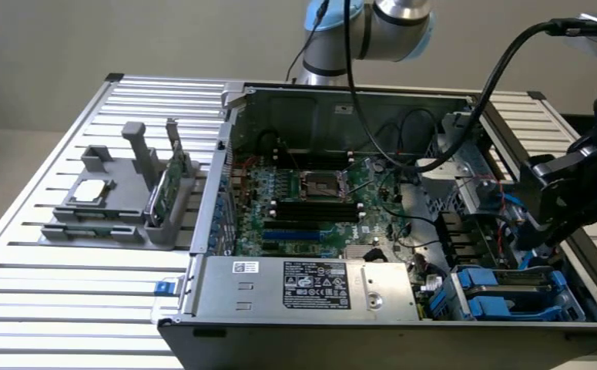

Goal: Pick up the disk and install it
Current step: 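Insert the first disk wire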

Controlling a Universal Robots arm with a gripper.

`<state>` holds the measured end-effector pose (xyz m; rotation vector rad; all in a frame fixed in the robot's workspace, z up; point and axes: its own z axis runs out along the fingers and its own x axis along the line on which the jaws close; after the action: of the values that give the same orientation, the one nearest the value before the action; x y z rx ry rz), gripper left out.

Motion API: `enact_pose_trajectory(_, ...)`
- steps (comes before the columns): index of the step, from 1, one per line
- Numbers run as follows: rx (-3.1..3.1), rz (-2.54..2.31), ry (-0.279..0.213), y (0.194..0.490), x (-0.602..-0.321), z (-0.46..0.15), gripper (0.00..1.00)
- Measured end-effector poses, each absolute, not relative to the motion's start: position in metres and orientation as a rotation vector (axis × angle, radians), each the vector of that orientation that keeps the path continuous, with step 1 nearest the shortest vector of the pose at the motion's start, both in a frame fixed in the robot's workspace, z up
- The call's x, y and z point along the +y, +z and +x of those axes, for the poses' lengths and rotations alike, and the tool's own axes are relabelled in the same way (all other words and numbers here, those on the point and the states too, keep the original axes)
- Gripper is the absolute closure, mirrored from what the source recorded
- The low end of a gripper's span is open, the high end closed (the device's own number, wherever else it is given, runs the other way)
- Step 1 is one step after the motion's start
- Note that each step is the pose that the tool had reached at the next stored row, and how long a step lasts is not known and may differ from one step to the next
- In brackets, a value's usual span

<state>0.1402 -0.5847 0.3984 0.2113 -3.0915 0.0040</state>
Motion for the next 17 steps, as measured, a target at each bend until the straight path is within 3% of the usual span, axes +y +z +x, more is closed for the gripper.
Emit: enact_pose_trajectory(17,-3.094,0.172,0.008,0.411,-0.585,0.176,0.73)
